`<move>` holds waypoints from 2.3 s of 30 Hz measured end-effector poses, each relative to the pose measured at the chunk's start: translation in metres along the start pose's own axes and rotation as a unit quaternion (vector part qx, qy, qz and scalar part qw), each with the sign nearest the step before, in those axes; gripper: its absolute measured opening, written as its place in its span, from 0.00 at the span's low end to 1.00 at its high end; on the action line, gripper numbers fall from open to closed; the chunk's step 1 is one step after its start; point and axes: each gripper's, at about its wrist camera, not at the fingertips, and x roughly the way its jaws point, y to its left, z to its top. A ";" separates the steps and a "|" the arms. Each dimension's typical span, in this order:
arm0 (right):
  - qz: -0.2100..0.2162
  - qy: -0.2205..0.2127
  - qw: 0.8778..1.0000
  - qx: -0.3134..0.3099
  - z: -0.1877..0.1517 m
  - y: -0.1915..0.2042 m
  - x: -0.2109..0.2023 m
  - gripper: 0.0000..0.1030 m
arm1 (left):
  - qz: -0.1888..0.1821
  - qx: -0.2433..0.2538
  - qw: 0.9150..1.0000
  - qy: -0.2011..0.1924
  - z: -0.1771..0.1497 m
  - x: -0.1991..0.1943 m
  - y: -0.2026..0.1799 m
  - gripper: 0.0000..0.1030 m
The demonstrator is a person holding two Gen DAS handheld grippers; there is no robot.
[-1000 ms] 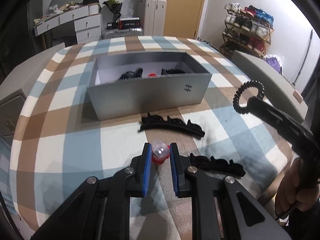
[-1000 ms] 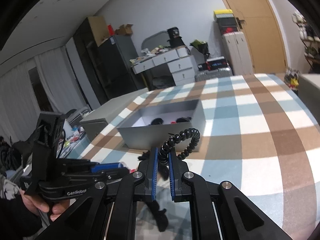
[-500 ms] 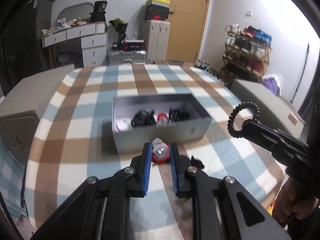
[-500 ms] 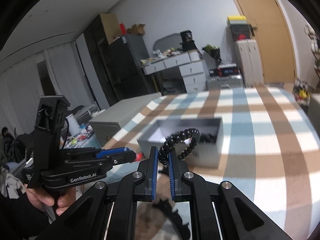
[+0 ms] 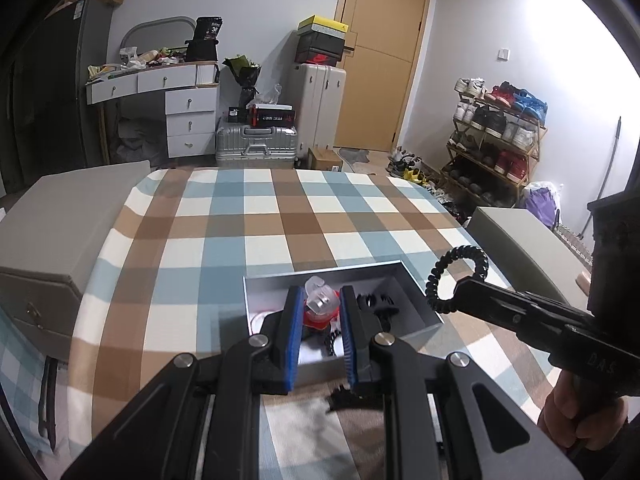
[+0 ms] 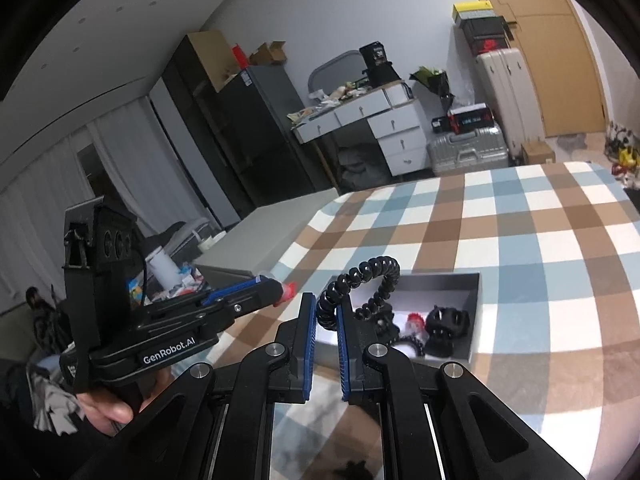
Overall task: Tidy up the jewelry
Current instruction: 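Carry the clear ring and the bracelet over the grey box with both grippers, then open both grippers to drop the ring and bracelet into the box, then lower the left gripper onto the long black banana hair clip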
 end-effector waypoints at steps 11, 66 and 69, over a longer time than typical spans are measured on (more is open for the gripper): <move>-0.013 0.045 0.998 0.030 0.014 -0.028 0.046 0.09 | -0.028 -0.032 0.998 0.039 0.002 0.032 0.006 0.13; -0.066 0.002 0.997 0.034 0.003 -0.020 -0.020 0.92 | 0.026 -0.018 0.999 0.017 -0.013 -0.006 -0.010 0.78; -0.074 -0.010 0.996 0.041 -0.003 -0.020 -0.033 0.94 | 0.025 -0.011 1.000 0.012 -0.016 -0.012 -0.015 0.81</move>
